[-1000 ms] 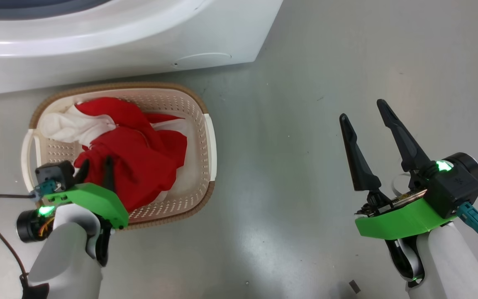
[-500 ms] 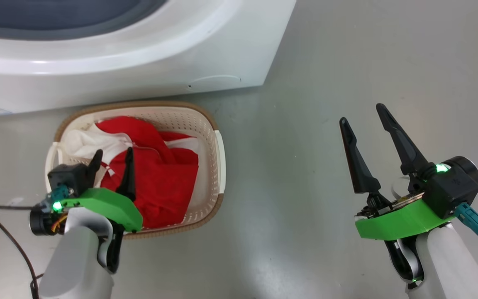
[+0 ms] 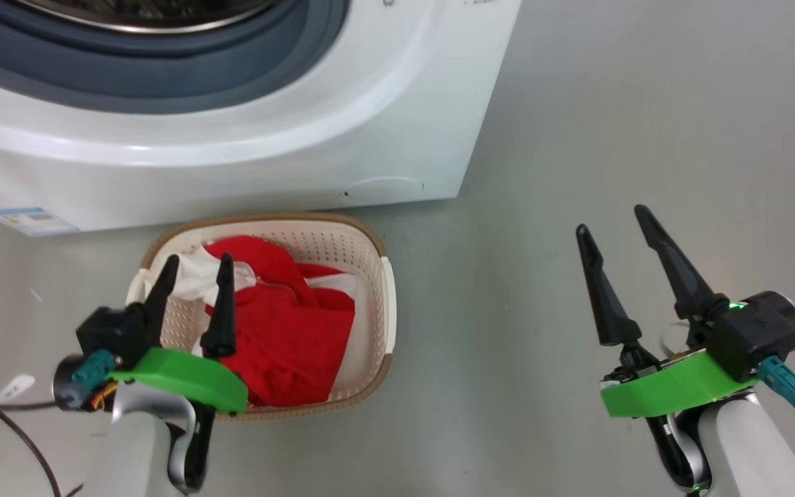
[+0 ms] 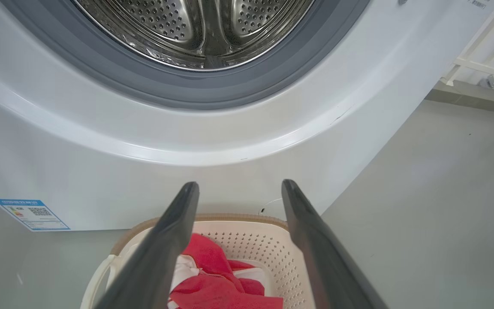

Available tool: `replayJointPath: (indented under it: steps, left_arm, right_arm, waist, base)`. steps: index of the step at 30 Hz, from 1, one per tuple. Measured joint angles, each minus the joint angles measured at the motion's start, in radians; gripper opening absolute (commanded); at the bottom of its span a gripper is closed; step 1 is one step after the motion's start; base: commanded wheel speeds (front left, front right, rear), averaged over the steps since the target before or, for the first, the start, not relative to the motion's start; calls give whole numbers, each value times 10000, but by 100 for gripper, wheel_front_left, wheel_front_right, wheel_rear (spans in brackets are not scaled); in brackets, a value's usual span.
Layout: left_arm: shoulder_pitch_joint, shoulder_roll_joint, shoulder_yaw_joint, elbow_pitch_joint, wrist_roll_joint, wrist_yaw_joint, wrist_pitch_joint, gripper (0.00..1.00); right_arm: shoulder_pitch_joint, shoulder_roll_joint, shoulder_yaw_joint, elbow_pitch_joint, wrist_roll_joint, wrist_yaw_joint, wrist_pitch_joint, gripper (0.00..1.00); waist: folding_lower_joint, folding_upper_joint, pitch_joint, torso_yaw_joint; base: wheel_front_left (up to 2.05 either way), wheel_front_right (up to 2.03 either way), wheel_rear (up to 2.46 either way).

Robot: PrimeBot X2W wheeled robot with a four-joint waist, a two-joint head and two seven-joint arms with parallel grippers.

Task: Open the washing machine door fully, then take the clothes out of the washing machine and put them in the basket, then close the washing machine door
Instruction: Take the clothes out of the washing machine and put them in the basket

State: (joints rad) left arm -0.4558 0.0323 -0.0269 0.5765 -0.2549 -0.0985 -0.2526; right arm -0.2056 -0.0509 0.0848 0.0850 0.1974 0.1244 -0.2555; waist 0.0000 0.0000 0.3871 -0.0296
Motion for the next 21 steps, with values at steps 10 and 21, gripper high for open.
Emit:
replayJointPath:
  steps: [10, 21]
  left_arm:
    - [1355, 0, -180, -1820, 50, 424, 0, 100]
    - [2656, 15, -125, -3730, 370, 809, -2, 100]
  right_arm:
    - [503, 8, -474, 199, -167, 0, 2, 100]
    - [1163, 15, -732, 115, -318, 0, 2, 100]
  waist:
    - [0, 0, -1004, 119]
    - [0, 0, -1889, 152]
  base:
    - [0, 0, 0]
    - [0, 0, 0]
